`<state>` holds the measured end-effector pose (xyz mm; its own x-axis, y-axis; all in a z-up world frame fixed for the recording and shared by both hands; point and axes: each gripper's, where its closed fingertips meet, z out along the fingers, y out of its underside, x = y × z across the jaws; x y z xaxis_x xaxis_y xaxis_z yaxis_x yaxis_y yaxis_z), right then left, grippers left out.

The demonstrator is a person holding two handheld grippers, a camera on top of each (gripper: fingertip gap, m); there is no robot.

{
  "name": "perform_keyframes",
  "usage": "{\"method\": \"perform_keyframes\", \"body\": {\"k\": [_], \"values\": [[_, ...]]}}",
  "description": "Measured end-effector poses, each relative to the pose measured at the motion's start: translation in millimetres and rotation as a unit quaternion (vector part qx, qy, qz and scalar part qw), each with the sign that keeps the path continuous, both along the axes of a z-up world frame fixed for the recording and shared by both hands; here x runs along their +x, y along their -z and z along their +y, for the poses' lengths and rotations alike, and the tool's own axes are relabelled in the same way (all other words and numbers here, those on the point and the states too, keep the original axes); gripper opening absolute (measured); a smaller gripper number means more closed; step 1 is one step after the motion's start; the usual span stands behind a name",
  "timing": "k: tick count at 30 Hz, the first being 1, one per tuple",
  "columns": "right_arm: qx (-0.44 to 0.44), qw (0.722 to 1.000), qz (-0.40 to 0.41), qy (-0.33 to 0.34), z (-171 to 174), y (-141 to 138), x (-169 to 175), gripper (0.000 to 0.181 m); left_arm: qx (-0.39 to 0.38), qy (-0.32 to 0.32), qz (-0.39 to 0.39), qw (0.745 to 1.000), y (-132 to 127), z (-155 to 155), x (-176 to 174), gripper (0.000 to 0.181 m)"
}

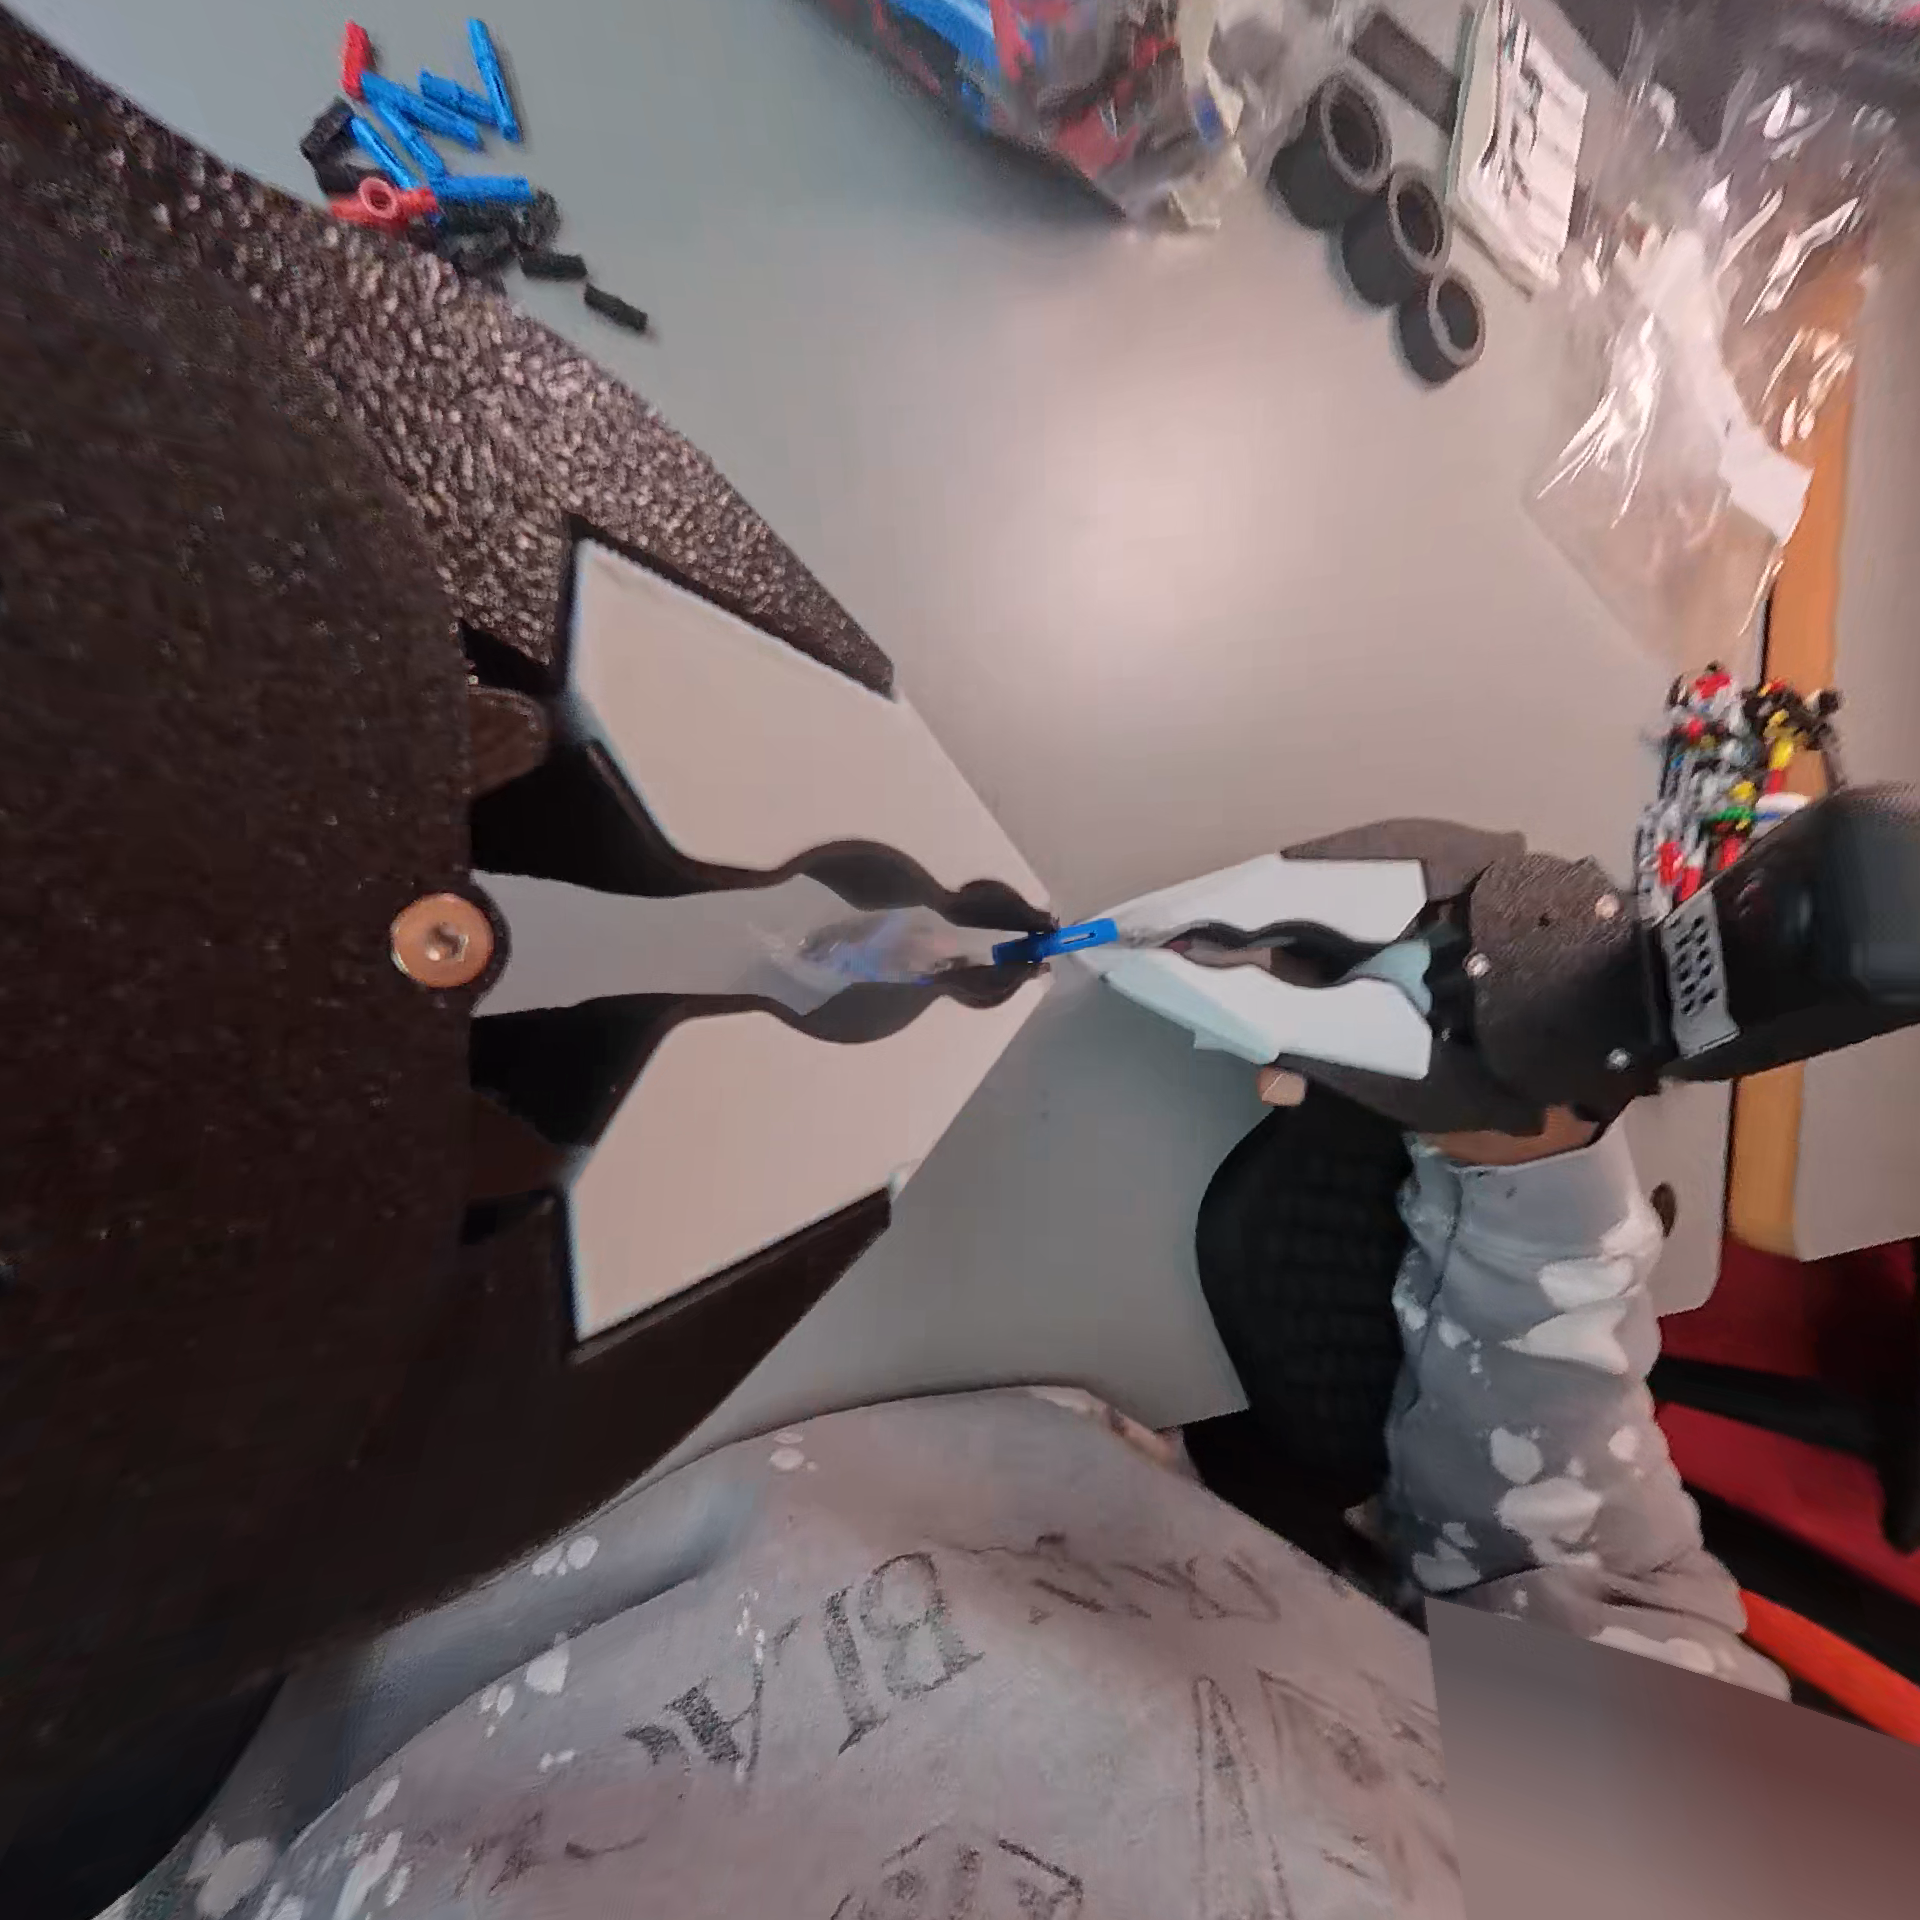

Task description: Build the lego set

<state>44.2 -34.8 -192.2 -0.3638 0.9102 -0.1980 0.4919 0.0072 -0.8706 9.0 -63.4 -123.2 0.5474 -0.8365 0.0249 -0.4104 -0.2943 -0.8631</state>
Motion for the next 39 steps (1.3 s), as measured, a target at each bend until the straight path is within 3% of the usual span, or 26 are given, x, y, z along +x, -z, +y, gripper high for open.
{"method": "perform_keyframes", "body": {"k": [4,7,9,12,15,17,19,26,39], "values": [[0.001,1.000,0.001,-0.001,0,0,0,0.001,-0.029,0.013,0.025,0.999,17,-4,7,0.007],[-0.001,1.000,0.002,-0.001,0,-1,0,0.001,-0.030,0.025,0.001,0.999,12,-8,7,0.014],[-0.002,1.000,0.002,-0.002,0,-1,0,0.001,-0.016,-0.009,-0.018,1.000,4,2,-8,0.015],[-0.002,1.000,0.003,-0.004,-1,-1,1,0.001,-0.010,-0.157,-0.051,0.986,3,39,-71,0.014],[-0.001,1.000,0.002,-0.006,-2,-1,1,0.001,-0.044,-0.349,0.002,0.936,49,68,-168,0.019],[0.000,1.000,0.002,-0.007,-2,-1,1,0.001,-0.089,-0.398,0.022,0.913,83,67,-199,0.023],[0.000,1.000,0.002,-0.006,-2,-1,1,0.001,-0.105,-0.395,-0.006,0.913,96,69,-200,0.023],[-0.003,1.000,0.002,-0.005,-1,-1,1,0.001,-0.096,-0.378,0.069,0.918,113,79,-207,0.016],[-0.005,1.000,0.000,-0.004,0,-1,1,0.001,-0.098,-0.333,0.090,0.934,116,79,-203,0.010]]}}
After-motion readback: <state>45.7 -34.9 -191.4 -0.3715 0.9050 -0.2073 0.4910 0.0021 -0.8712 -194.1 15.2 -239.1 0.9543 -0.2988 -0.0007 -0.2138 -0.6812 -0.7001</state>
